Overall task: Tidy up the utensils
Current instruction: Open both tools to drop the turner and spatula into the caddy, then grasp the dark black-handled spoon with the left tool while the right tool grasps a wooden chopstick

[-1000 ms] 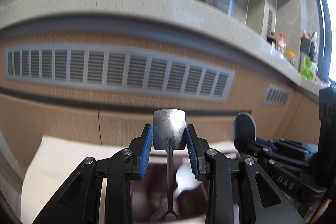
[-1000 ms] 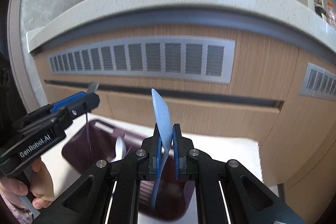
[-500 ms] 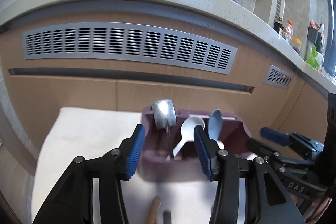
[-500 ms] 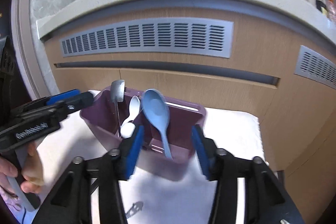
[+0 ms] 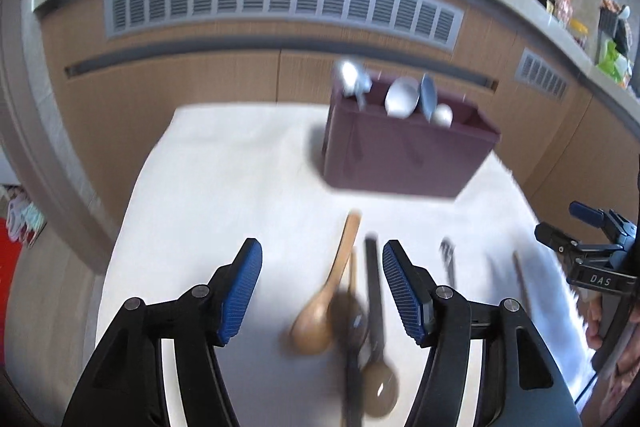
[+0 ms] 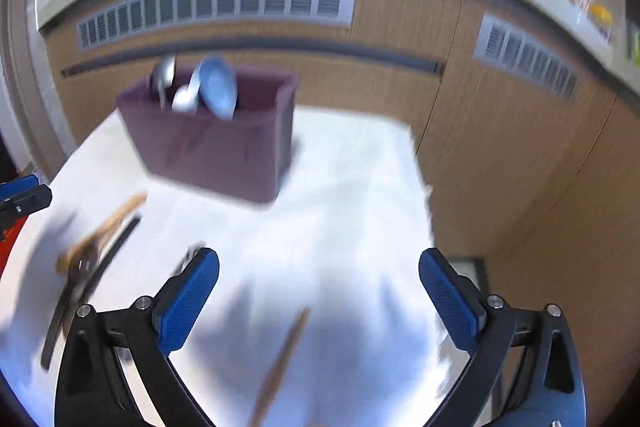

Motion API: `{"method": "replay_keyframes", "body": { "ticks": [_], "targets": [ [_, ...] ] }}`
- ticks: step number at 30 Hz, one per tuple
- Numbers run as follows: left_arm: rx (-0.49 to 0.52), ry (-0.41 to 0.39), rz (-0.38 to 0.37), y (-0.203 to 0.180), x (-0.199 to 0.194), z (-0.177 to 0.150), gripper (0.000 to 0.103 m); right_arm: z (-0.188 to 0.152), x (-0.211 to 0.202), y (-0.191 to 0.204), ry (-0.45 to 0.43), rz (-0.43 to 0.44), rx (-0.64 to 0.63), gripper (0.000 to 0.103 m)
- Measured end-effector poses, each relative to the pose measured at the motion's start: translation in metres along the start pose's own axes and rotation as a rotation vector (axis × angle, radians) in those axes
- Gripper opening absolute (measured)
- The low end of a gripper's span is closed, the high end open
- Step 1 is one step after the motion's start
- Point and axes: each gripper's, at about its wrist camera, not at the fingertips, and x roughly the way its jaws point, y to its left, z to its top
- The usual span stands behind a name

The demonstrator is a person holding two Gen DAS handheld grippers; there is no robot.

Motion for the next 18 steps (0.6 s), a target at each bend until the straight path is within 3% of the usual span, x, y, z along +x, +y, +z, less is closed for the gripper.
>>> {"method": "replay_keyframes", "body": {
  "ticks": [8,9,10,12,13,16,18],
  "targets": [
    [0.035,0.103,-0.007,0.003,-0.006,-0.046,0.065,-0.051,0.014,0.015,0.161,0.027,0.019,0.097],
    [0.031,0.111,-0.012,0.004,-0.006,-0.048,0.065,-0.055,0.015,0.017,0.179,0.040,0.019,0.089],
    [0.022,0.117,-0.017,0.005,-0.006,-0.049,0.065,-0.058,0.016,0.019,0.195,0.049,0.020,0.074],
    [0.002,0.126,-0.030,0.007,-0.006,-0.051,0.065,-0.064,0.021,0.023,0.229,0.038,0.017,0.059],
    [-0.003,0.128,-0.035,0.007,-0.006,-0.051,0.065,-0.066,0.019,0.025,0.214,0.028,0.010,0.058],
    [-0.002,0.138,-0.043,0.007,-0.005,-0.053,0.065,-0.066,0.016,0.035,0.225,0.076,-0.015,0.013],
    [0.000,0.150,-0.049,0.006,-0.003,-0.054,0.065,-0.065,0.015,0.043,0.231,0.068,-0.047,0.008]
  ]
}}
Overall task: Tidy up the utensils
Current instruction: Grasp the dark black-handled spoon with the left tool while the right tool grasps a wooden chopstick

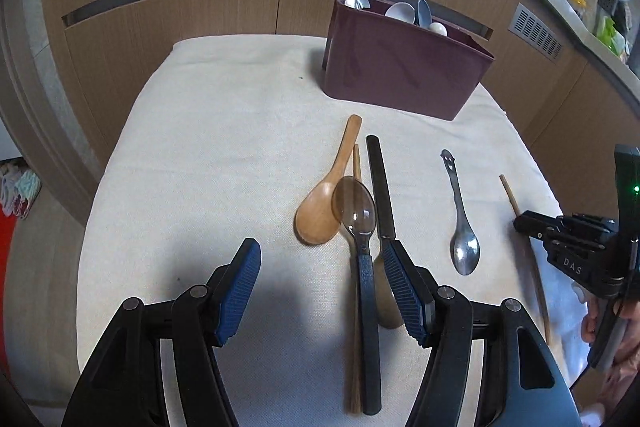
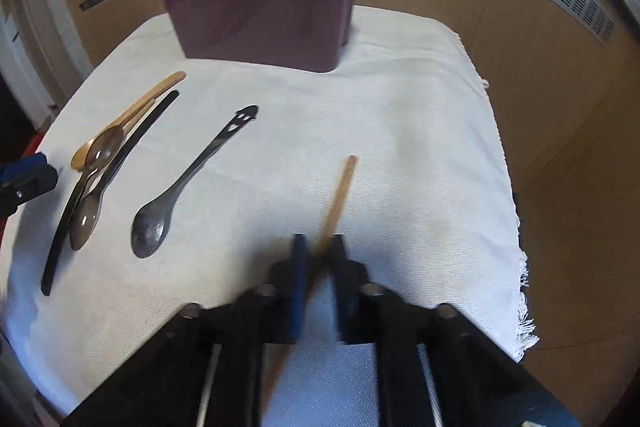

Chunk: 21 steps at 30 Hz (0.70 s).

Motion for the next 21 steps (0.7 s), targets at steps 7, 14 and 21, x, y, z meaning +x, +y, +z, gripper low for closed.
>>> {"method": "replay_keyframes", "body": {
  "ticks": [7,14,21],
  "targets": [
    [0.009,0.026,-0.027,-0.005,0.005,0.000,0.065,0.001,-0.013,0.009,-0.005,0.162,0.038,0.005],
    [0.051,0.079,-0.084,-0.014,0.019,0.019,0.043,0.005,-0.027,0.015,-0.060,0.183,0.003,0.005],
    [0.093,0.144,-0.081,-0.019,0.031,0.027,0.043,-0.001,-0.022,0.002,-0.049,0.211,0.032,0.005]
  ]
}}
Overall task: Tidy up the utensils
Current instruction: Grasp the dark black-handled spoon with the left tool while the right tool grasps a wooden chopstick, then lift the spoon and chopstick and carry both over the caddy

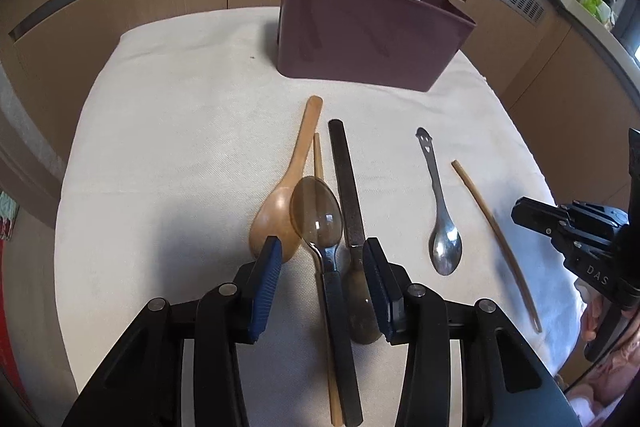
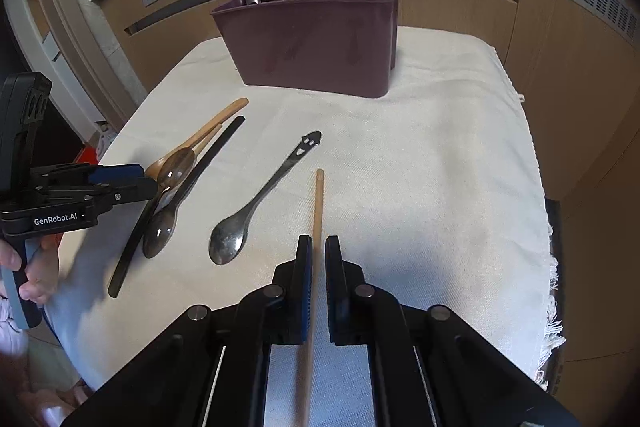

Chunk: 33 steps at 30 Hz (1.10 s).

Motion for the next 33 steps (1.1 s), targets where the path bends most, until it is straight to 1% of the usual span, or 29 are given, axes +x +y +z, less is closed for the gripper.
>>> {"method": "replay_keyframes", "body": {
  "ticks": [2,6,7,8,10,12,14,17,19,20,21,22,23,27,33],
  "targets": [
    [0.017,0.016,0.014,-0.006,0.008,0.003,0.043,-0.001,0.003,-0.002,0.009,0.013,0.006,0.005],
    [0.046,0.022,0.103,-0.014,0.025,0.014,0.043,-0.002,0.004,-0.002,0.011,0.019,0.006,0.006],
    [0.064,0.012,0.125,-0.018,0.029,0.017,0.040,-0.002,0.003,-0.001,0.011,0.020,0.001,0.009],
    [0.078,-0.006,0.138,-0.021,0.031,0.019,0.032,-0.003,0.003,-0.001,0.014,0.018,-0.002,0.009],
    [0.097,-0.026,0.155,-0.025,0.032,0.020,0.031,-0.003,0.006,0.000,0.029,0.018,-0.003,0.009],
    [0.093,-0.034,0.115,-0.026,0.031,0.019,0.031,-0.004,0.010,0.001,0.043,0.019,-0.002,0.011],
    [0.093,-0.035,0.096,-0.025,0.028,0.016,0.031,-0.002,0.014,0.004,0.052,0.018,-0.007,0.012],
    [0.084,-0.027,0.078,-0.024,0.021,0.008,0.031,0.003,0.023,0.008,0.065,0.003,-0.029,0.014],
    [0.077,-0.012,0.069,-0.022,0.019,0.004,0.031,0.006,0.032,0.011,0.090,-0.019,-0.042,0.015],
    [0.074,-0.007,0.069,-0.023,0.018,0.003,0.031,0.007,0.033,0.013,0.080,-0.031,-0.051,0.015],
    [0.067,0.004,0.064,-0.021,0.018,0.001,0.031,0.008,0.035,0.016,0.084,-0.045,-0.067,0.014],
    [0.065,0.011,0.059,-0.022,0.018,0.001,0.031,0.009,0.035,0.020,0.091,-0.069,-0.101,0.006],
    [0.061,0.015,0.054,-0.021,0.016,0.000,0.032,0.009,0.035,0.022,0.096,-0.078,-0.115,0.006],
    [0.061,0.037,0.052,-0.021,0.015,0.000,0.032,0.009,0.029,0.013,0.105,-0.014,-0.073,0.005],
    [0.087,0.063,0.083,-0.025,0.018,-0.001,0.035,0.003,0.014,0.003,0.071,-0.010,-0.037,0.005]
  ]
}}
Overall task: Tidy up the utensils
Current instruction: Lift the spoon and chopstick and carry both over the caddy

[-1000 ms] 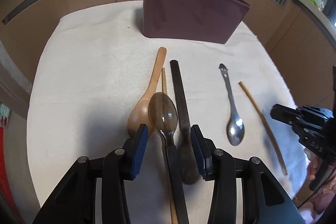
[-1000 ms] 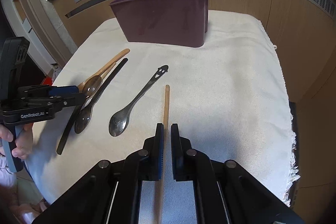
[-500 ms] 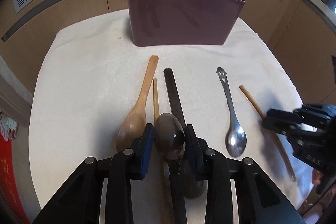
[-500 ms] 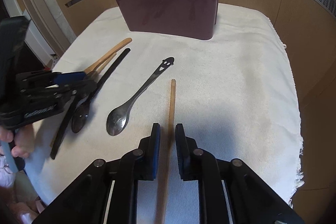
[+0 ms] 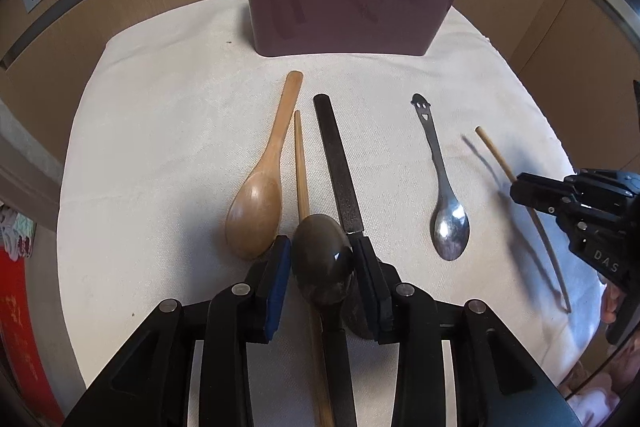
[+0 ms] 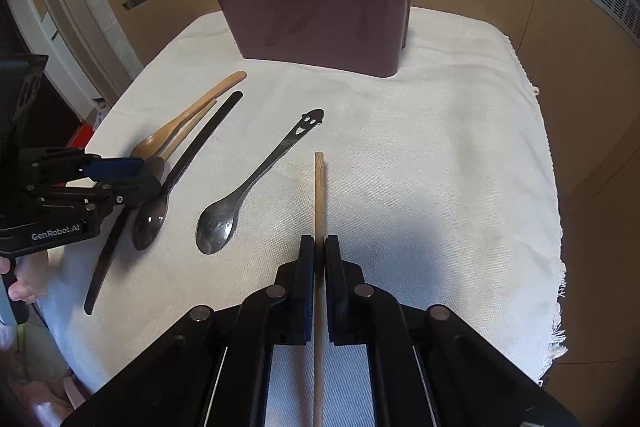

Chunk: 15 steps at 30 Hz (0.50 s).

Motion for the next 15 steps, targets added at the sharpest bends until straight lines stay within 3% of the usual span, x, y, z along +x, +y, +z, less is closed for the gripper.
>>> {"method": "replay_keyframes", "body": {
  "ticks": [6,15],
  "targets": [
    [0.005,-0.048,0.028,-0.002,-0.004,-0.007,0.034,-0.001,-0.008,0.001,-0.036,0.033,0.018,0.005],
    [-0.036,-0.232,-0.055,-0.006,-0.068,-0.019,0.034,0.001,-0.037,0.010,-0.119,0.050,0.009,0.005]
  ]
}}
